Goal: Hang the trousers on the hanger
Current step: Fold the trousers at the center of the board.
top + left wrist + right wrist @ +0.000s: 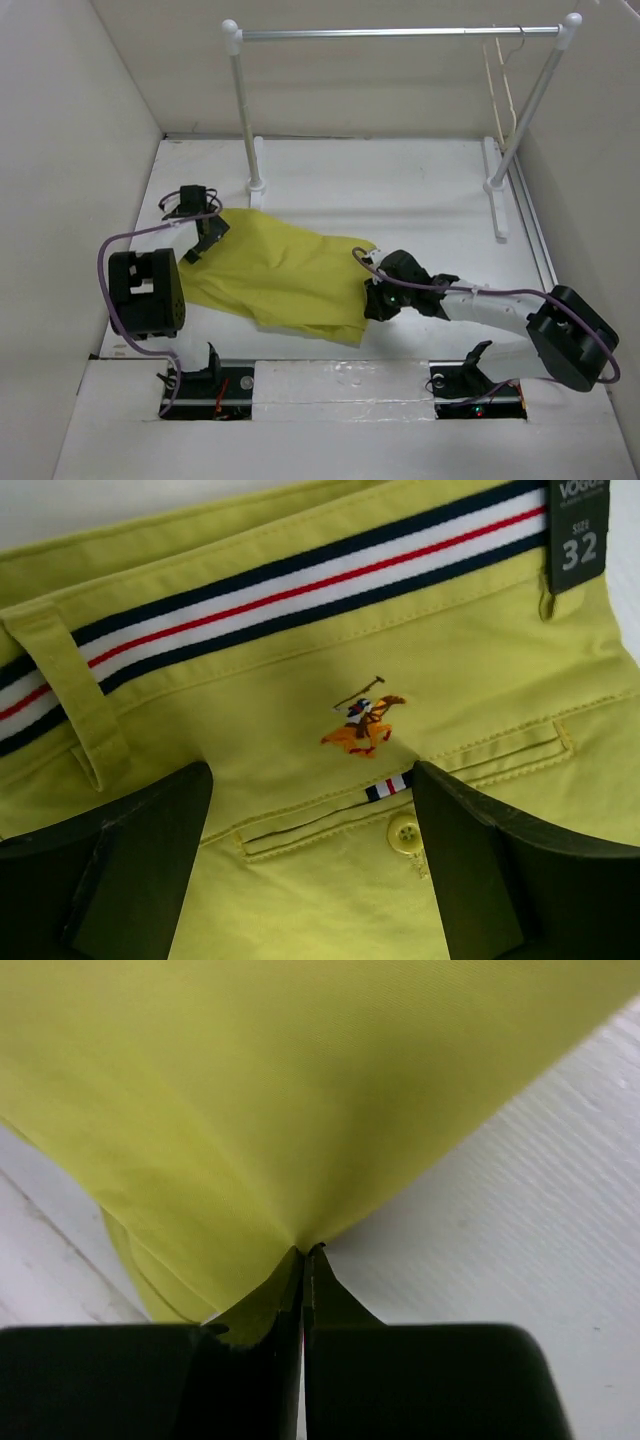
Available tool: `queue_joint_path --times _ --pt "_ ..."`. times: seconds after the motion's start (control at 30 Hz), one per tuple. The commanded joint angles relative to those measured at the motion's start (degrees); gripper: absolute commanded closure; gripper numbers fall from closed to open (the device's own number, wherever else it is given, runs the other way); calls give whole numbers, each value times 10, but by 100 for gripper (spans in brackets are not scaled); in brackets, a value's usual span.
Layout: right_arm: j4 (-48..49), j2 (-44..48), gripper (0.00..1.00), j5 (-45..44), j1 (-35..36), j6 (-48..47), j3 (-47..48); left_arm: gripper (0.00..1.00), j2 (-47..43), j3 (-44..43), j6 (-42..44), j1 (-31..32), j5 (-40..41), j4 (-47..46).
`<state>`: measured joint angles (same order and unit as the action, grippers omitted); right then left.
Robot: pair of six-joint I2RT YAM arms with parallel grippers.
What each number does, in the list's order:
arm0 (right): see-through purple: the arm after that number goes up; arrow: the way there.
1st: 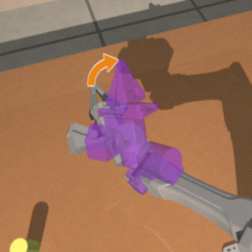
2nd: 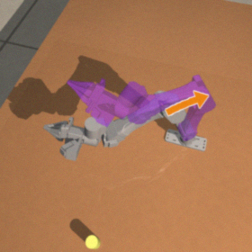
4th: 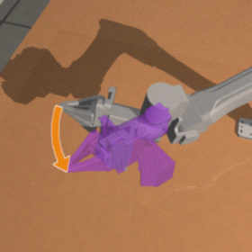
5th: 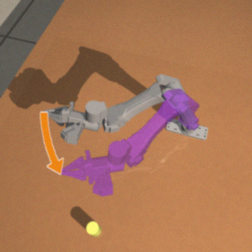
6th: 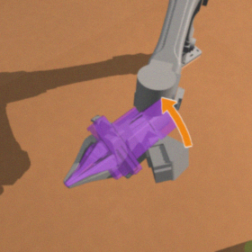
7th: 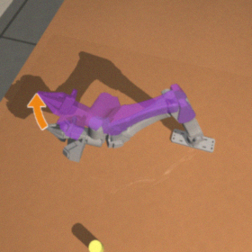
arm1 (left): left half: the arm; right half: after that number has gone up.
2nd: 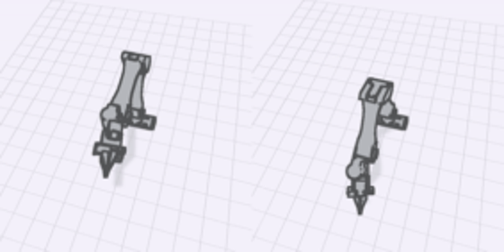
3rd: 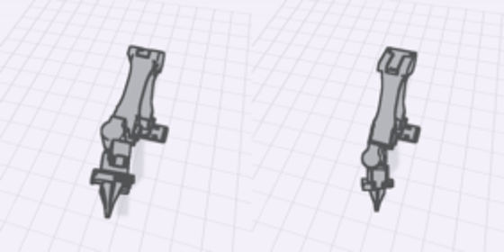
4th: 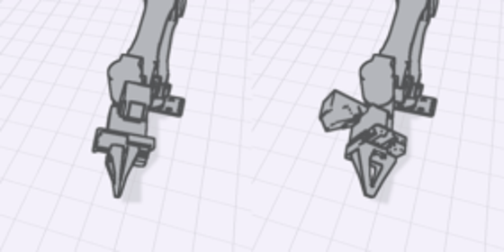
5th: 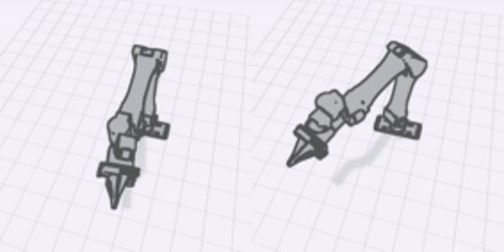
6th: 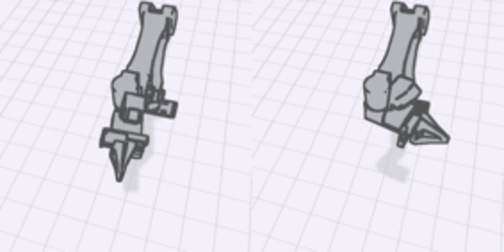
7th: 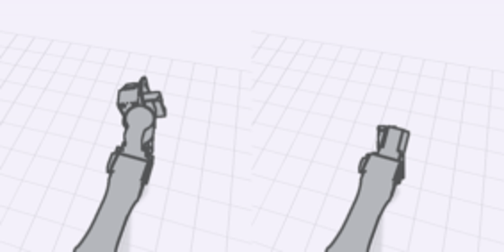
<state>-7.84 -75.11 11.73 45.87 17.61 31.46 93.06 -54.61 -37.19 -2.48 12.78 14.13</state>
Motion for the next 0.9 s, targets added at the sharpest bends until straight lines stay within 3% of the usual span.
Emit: queue_joint_path --times 0.0,0.17,0.2,0.3,0.4,0.43,0.5,0.53,0.57,0.6,0.7,0.8,0.87 --pt "23 9 100 32 -49 -18 -39 21 -75 67 -45 -76 27 48" --pt "-10 58 100 51 -108 -68 -58 21 -196 122 -61 -116 41 63" --pt "-27 65 81 71 -118 -78 -54 20 -231 117 -61 -116 39 77" --pt "-46 85 41 98 -154 -104 -12 19 -284 87 -39 -116 -15 76" --pt "-90 58 34 116 -190 -120 79 22 -313 50 -15 -83 -43 66" --pt "-93 46 35 116 -190 -126 100 23 -314 43 -12 -73 -56 67" --pt "-74 12 67 130 -199 -135 150 32 -307 45 -7 -40 -110 60" --pt "-62 1 78 138 -199 -135 165 38 -302 56 -8 -28 -124 55" --pt "-51 -26 88 140 -192 -134 177 48 -296 64 -5 -2 -162 42" --pt "-24 -42 100 148 -185 -133 201 70 -292 76 -6 14 -206 20" --pt "40 -112 100 174 -170 -134 228 89 -268 112 -15 97 -244 -27" --pt "113 -186 100 176 -185 -108 232 90 -235 129 -12 170 -225 -49" --pt "143 -223 100 175 -199 -92 228 90 -216 144 -18 176 -203 -46"
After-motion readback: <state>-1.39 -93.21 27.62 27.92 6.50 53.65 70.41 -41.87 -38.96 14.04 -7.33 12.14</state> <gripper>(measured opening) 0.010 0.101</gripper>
